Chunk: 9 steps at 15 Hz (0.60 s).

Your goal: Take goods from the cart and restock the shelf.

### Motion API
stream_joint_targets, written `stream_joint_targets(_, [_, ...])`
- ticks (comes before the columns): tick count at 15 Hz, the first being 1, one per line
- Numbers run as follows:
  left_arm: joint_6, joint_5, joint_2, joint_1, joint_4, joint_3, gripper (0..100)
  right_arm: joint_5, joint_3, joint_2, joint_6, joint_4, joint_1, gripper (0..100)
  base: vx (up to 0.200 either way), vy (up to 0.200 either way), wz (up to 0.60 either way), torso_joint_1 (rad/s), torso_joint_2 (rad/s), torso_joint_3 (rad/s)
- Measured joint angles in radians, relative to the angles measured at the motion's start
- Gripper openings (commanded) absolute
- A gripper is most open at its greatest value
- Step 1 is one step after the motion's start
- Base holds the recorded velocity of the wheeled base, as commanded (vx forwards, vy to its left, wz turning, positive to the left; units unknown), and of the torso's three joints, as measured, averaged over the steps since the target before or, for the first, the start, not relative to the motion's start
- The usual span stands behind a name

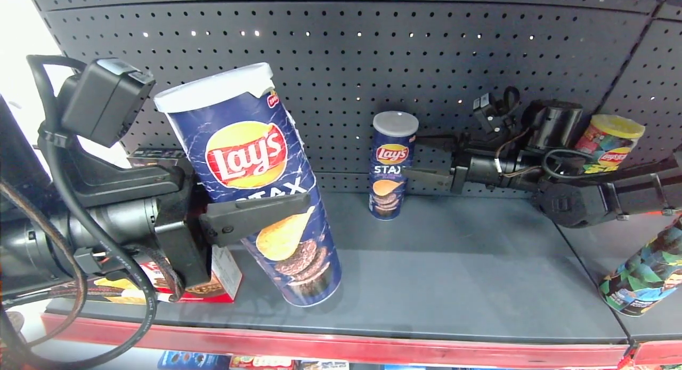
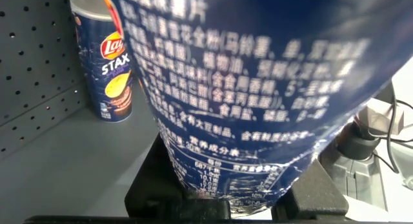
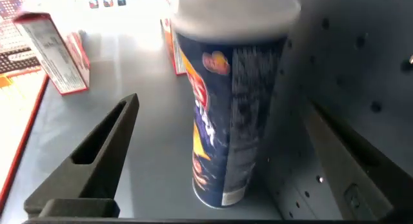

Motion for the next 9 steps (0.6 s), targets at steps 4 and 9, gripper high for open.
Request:
stream_joint_targets(4, [0.000, -0.001, 0.000, 0.000, 0.000, 0.006, 0, 0.000, -0.004, 0.051, 0.000, -0.006, 0.006, 100, 0.000, 0.000, 0.00, 0.000, 0.00, 0.000])
stream_joint_targets(9, [-0.017, -0.001, -0.002, 0.001, -0.007, 0.030, 0, -0.001, -0.021, 0.110, -0.003, -0.015, 0.029, 100, 0.000, 0.000, 0.00, 0.000, 0.00, 0.000])
